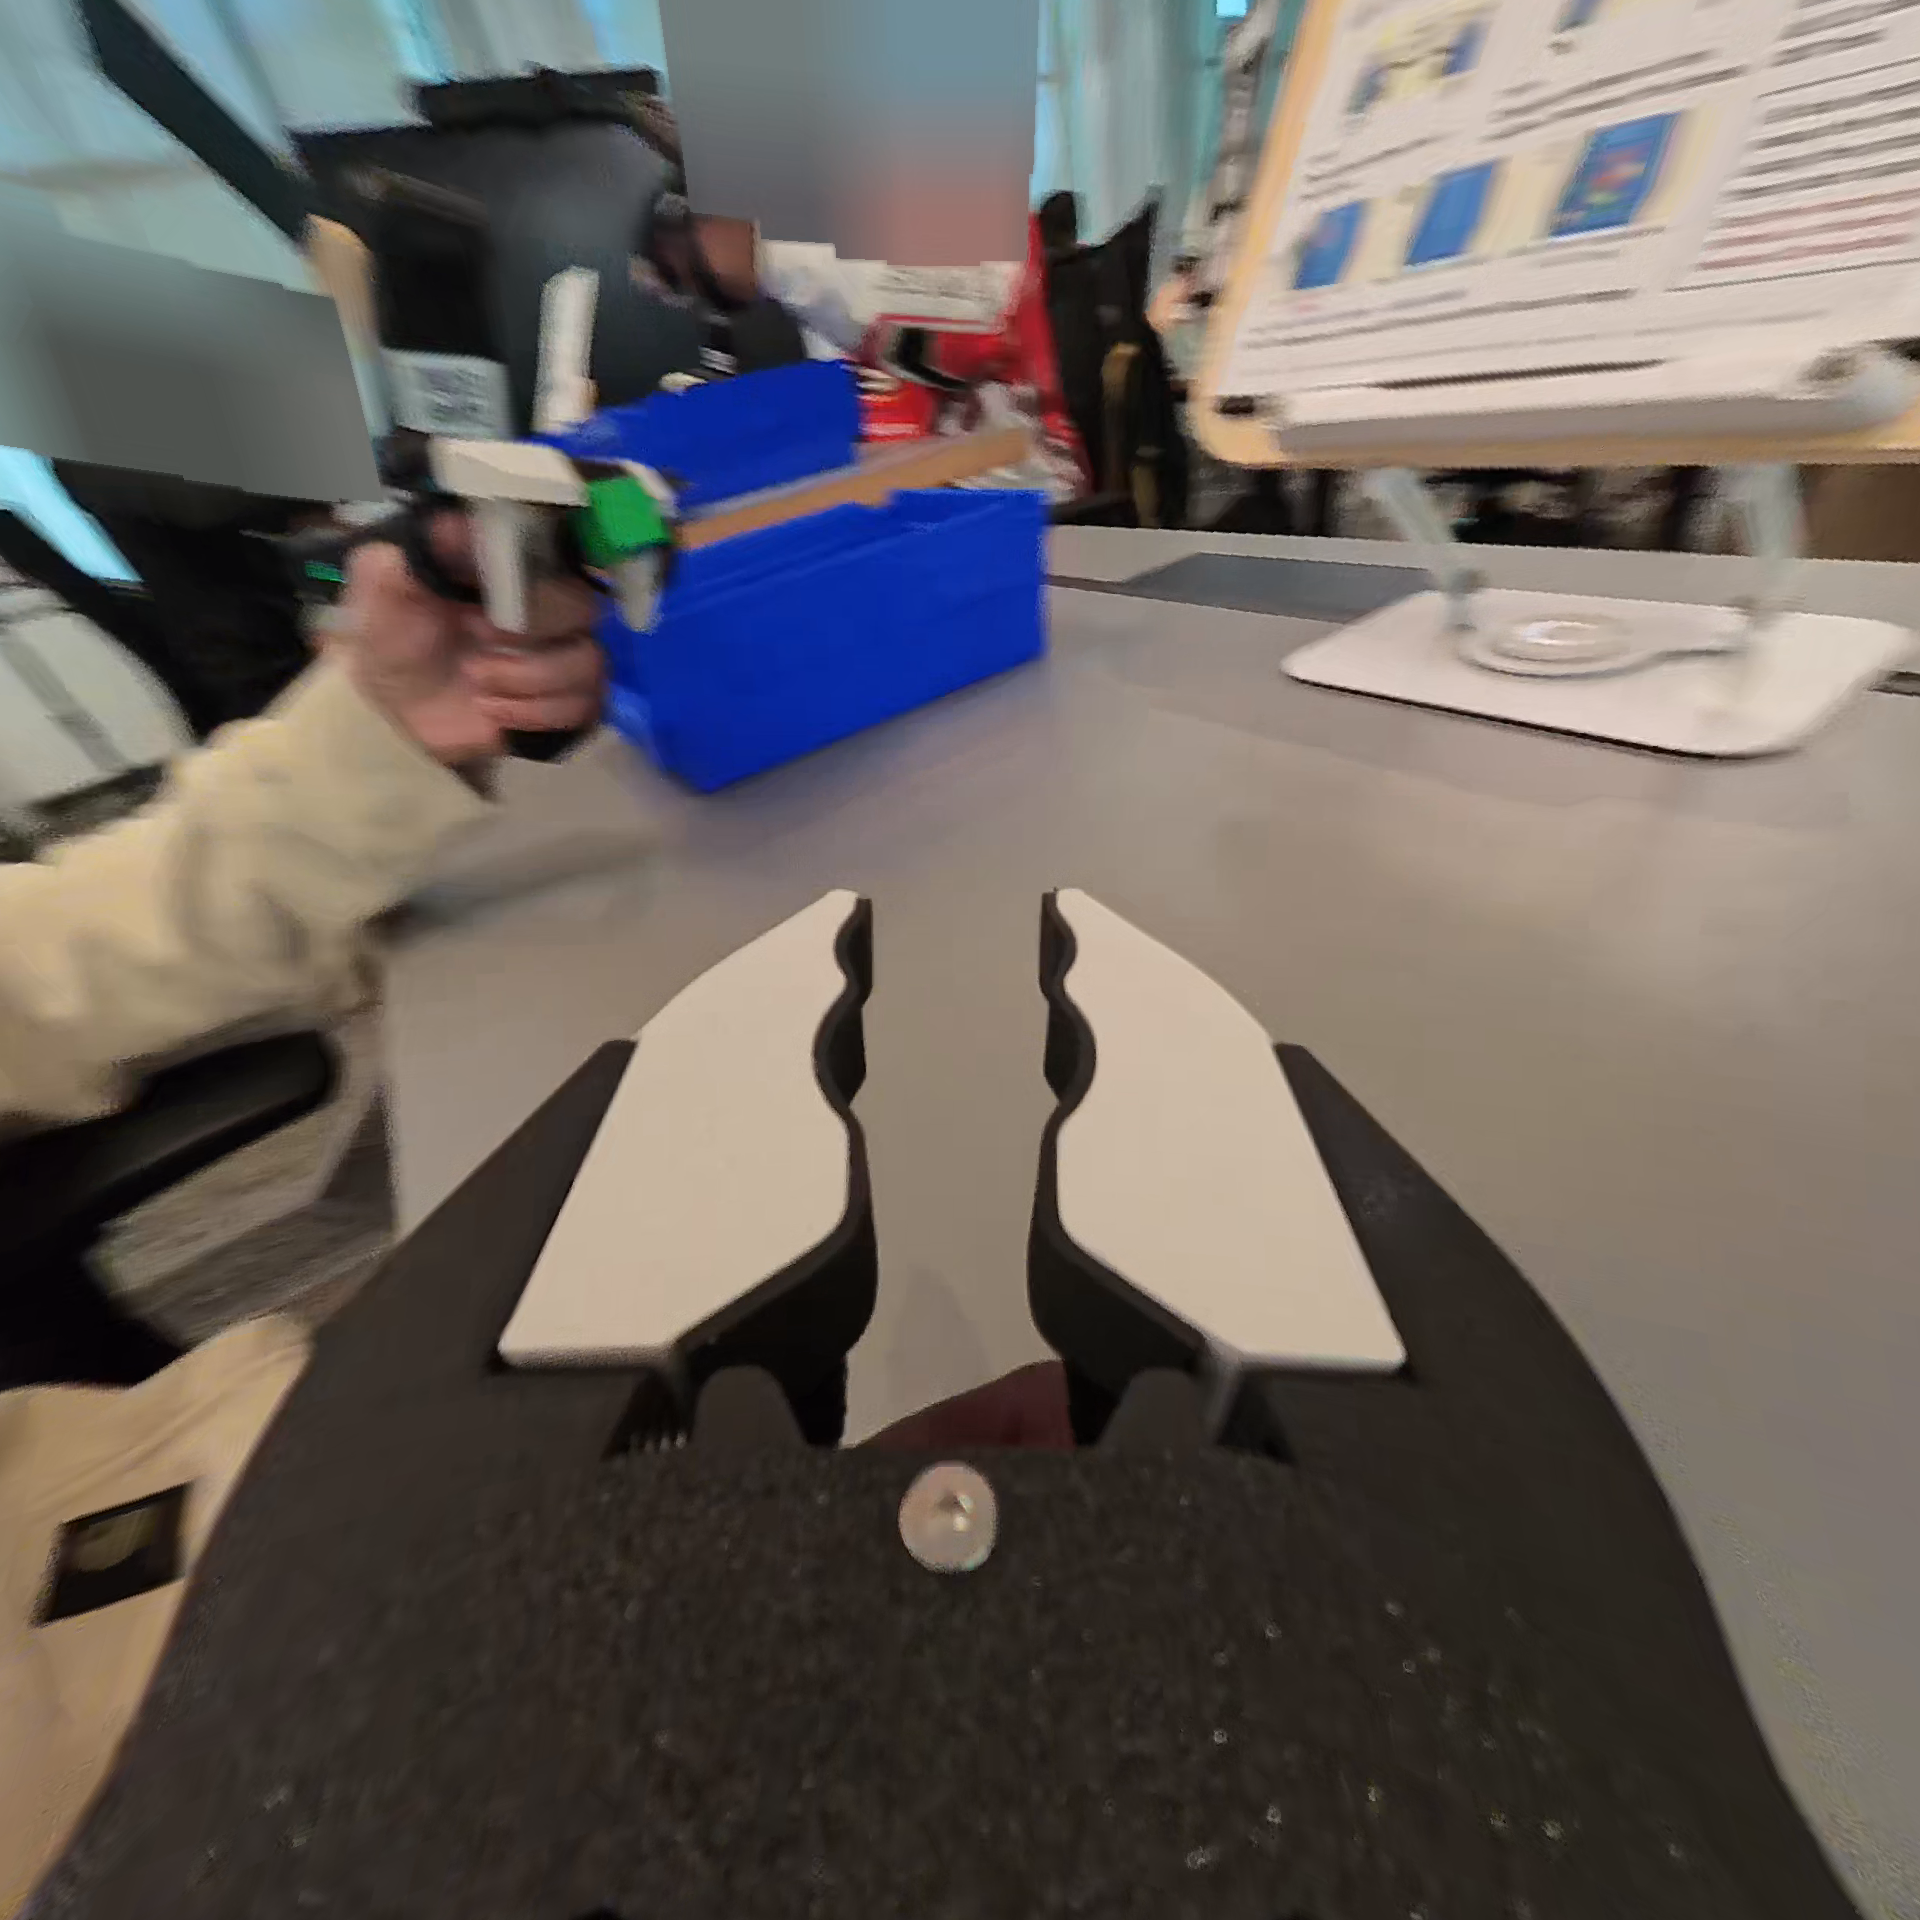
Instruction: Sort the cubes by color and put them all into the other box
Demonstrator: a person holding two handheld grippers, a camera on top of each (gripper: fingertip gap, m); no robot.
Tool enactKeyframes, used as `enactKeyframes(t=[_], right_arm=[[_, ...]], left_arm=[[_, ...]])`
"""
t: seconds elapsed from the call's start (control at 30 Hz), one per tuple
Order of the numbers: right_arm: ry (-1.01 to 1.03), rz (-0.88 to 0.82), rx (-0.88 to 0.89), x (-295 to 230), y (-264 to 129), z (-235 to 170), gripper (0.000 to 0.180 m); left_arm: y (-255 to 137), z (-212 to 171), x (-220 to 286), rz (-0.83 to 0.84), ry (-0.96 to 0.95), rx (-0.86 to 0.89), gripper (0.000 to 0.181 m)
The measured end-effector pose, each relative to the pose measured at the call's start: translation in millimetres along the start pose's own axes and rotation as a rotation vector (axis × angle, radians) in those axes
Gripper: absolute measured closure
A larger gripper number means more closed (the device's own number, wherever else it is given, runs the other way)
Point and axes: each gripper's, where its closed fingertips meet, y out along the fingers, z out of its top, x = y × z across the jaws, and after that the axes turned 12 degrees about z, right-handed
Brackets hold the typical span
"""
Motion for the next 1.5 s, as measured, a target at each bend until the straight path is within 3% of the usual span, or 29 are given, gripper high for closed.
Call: enactKeyframes(t=[0.17,0.37,0.73,0.8,0.9,1.0,1.1,1.23,1.37,1.5], right_arm=[[0.073,0.336,-0.030,-30.5,42.5,26.5,0.144],[0.047,0.400,-0.094,-32.6,93.3,31.1,0.143],[0.039,0.419,-0.075,-36.9,91.2,19.8,0.157],[0.041,0.415,-0.066,-36.9,88.4,18.9,0.157],[0.049,0.393,-0.061,-34.6,78.7,17.4,0.157],[0.049,0.314,-0.048,-26.1,63.8,11.6,0.157],[0.068,0.166,0.024,-12.8,44.2,6.5,0.157],[0.062,-0.006,0.054,-7.3,18.6,-2.7,0.157],[0.010,-0.050,0.054,-14.1,7.1,4.3,0.157],[-0.091,-0.195,0.048,8.2,-29.3,53.3,0.157]], left_arm=[[41.0,8.9,32.6,-0.188,-0.035,-0.027,0.159],[92.0,-1.2,51.3,-0.219,-0.006,-0.135,0.159],[107.1,-21.2,52.7,-0.227,0.005,-0.193,0.156],[104.4,-19.7,50.5,-0.170,0.029,-0.168,0.125],[90.5,-18.3,36.5,0.058,0.098,-0.108,0.107],[60.4,-23.5,4.9,0.454,0.138,-0.009,0.110],[13.7,-46.7,-23.3,0.821,0.028,0.061,0.115],[-0.3,-68.3,-12.5,0.816,-0.032,0.058,0.112],[0.0,-73.3,-10.9,0.800,-0.009,0.032,0.113],[1.1,-72.6,-5.0,0.776,0.002,0.033,0.113]])
